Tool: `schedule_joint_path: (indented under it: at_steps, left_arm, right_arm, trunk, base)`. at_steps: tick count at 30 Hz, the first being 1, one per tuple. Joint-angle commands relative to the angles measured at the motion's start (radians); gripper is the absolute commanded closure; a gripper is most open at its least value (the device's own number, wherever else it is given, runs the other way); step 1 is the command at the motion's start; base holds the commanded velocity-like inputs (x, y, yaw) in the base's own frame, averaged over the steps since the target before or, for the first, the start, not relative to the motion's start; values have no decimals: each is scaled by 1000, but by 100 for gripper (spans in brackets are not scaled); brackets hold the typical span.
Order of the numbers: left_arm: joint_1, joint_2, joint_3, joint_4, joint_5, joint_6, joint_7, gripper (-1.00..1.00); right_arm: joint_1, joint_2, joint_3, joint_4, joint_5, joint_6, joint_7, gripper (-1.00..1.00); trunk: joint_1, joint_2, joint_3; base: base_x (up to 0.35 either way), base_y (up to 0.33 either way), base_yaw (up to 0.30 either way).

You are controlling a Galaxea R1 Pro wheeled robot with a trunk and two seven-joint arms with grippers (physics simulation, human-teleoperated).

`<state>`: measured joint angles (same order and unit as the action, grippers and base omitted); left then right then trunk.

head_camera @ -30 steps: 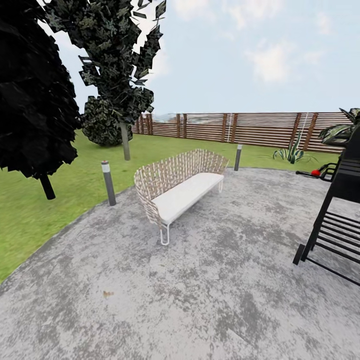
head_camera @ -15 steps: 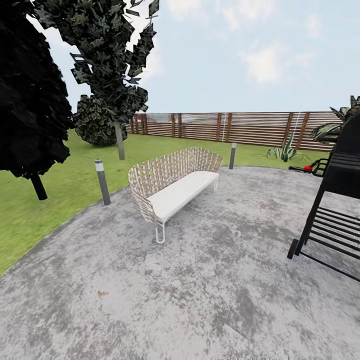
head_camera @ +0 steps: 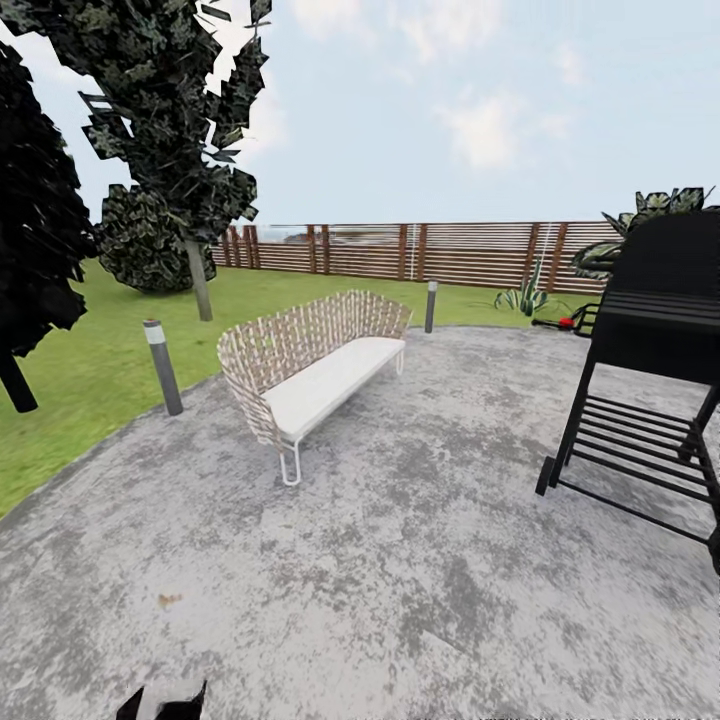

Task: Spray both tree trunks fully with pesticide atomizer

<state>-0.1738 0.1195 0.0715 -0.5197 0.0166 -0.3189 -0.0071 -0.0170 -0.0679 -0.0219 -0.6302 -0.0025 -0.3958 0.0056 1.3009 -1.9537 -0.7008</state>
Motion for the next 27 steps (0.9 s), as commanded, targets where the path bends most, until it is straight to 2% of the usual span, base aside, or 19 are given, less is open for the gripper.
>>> schedule_joint_path:
  at_steps: [1, 4, 9, 12, 14, 18, 21, 27]
  left_arm:
    - [-30, -1, 0, -12, -15, 3, 2, -100]
    - [-78, 1, 1, -11, -25, 5, 5, -100]
    - [-82, 6, 5, 16, -26, -2, 5, -100]
    - [-82, 5, 5, 48, -27, -4, 6, -100]
    - [-81, 5, 5, 57, -26, -7, 6, -100]
    - [-80, 5, 6, 62, -24, -9, 7, -100]
    - [-79, 4, 7, 65, -19, -9, 9, -100]
    - [-79, 3, 10, 99, -14, -9, 10, -100]
  right_arm:
    - [-3, -1, 0, -54, 1, 1, -1, -100]
    - [-44, -3, -2, -211, 2, 31, -1, -100]
    - [-80, -10, -4, -260, 3, 148, 1, -100]
    - [-84, -11, -2, -221, 6, 165, 2, -100]
    - [-85, -10, -2, -152, 5, 167, 1, -100]
    - [-86, -9, -4, -81, 4, 159, 1, -100]
    - [-86, -8, -3, -64, 4, 139, 1, -100]
    - [-86, -5, -2, -56, 3, 128, -1, -100]
  trunk:
    - [4, -7, -4]
    - [15, -28, -13]
    - [31, -56, -26]
    - [31, -56, -26]
    - [31, -56, -26]
    - [31, -56, -26]
    - [31, -56, -26]
    - [31, -56, -26]
  base:
    - [0, 0, -8]
    - [0, 0, -3]
    - [0, 0, 0]
    - [0, 0, 0]
    - [0, 0, 0]
    - [0, 0, 0]
    - [92, 0, 0]
    - [292, 0, 0]
